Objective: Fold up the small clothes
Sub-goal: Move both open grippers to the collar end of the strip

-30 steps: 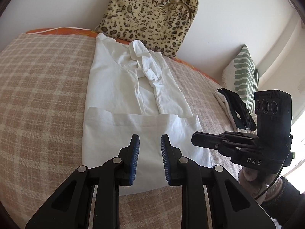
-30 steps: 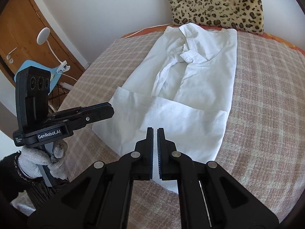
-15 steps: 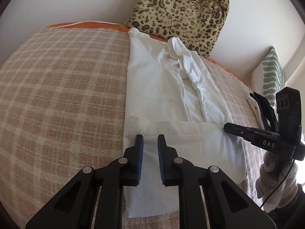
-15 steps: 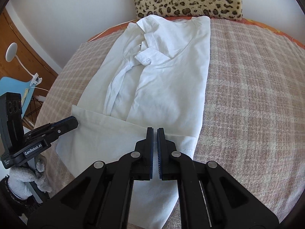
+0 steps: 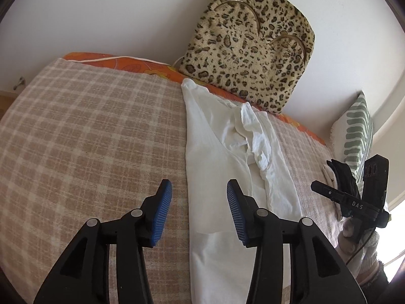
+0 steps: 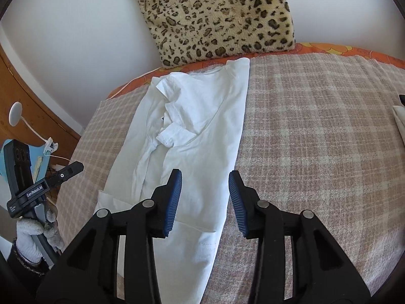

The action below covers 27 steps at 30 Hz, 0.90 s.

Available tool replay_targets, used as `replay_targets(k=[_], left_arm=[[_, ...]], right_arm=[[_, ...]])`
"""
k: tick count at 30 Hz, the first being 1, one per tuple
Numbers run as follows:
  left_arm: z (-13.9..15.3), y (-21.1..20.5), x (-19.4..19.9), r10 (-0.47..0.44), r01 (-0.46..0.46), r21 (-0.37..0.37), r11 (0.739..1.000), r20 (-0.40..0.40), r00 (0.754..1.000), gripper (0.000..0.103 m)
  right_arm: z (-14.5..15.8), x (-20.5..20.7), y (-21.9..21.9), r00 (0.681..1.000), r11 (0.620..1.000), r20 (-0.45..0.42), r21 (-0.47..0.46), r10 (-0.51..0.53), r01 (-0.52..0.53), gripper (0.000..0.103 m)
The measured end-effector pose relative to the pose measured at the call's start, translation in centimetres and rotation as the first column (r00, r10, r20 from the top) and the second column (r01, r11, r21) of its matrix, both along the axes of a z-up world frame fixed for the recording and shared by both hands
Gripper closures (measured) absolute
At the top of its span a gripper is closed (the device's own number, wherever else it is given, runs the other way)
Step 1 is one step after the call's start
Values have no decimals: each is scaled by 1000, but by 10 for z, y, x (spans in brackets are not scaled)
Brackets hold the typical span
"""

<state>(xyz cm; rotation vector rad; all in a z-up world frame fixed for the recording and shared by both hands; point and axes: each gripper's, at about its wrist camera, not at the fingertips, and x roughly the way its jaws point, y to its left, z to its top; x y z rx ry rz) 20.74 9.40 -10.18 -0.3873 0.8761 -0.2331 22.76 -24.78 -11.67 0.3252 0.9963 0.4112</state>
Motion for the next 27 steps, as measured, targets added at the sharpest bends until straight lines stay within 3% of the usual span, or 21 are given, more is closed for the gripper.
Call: replay_targets(k=[8,11,21,27], left_arm=[[-17,24,75,-46,36,-124,992,-75,996,59],[-23,28,102,-45,29,-166,986,-95,994,51],[-39,5,172,-108,94,-133,987,-98,989,51],[-53,2,201,-93,75,-150,986,-117,989,51]], right_arm=[[-4,60,-18,1000,999,-23,48,-6,7,54],[-12,89,-25,999,997,-48,81,-1,5,54],[-46,168,-39,992,971,-123,235,-4,33,54],[-53,194,-39,992,972,-123,233,19,10,54]])
